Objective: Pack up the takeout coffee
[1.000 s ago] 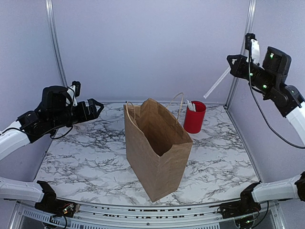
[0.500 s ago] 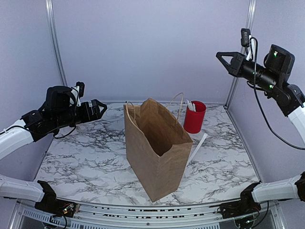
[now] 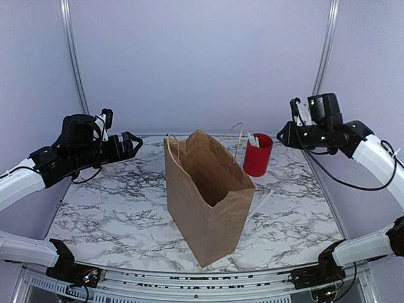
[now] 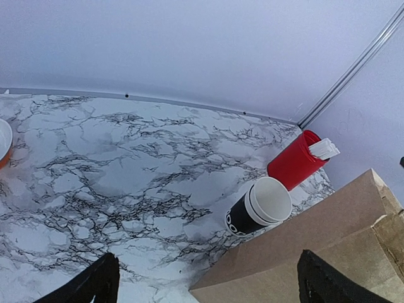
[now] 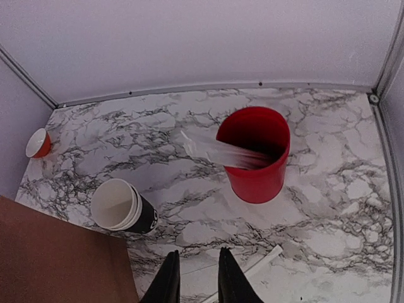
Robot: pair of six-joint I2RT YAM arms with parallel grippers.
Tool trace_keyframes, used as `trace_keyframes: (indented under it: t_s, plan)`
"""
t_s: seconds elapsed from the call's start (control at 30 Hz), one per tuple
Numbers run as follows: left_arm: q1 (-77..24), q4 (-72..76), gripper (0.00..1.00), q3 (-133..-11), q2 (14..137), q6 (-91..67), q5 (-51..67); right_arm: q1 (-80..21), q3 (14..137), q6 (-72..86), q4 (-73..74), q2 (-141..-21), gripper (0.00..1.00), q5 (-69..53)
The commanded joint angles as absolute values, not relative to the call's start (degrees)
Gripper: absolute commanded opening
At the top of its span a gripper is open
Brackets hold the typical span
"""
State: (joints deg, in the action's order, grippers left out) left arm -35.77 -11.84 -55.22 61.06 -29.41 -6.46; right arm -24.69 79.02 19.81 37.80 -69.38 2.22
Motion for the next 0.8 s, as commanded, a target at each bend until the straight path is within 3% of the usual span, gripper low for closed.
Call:
trace_keyframes:
  t_s: [0.0,0.27,0.77]
  plan:
    - [-35.5,-10.3,0.99,-54.4,61.2,-29.5,-6.5,-23.0,64.7,28.8,39.8,-65.4,0.23,3.7]
    - [-35.5,-10.4,0.99,-54.4,61.6,-28.9,-6.0,-22.4,49.3,36.3,25.4,-73.0,0.22,3.5]
    - [-35.4,-15.5,0.99,-53.2,55.9,-25.9,-10.9,-20.1,46.5,39.6,13.9,-89.3,0.22,6.8]
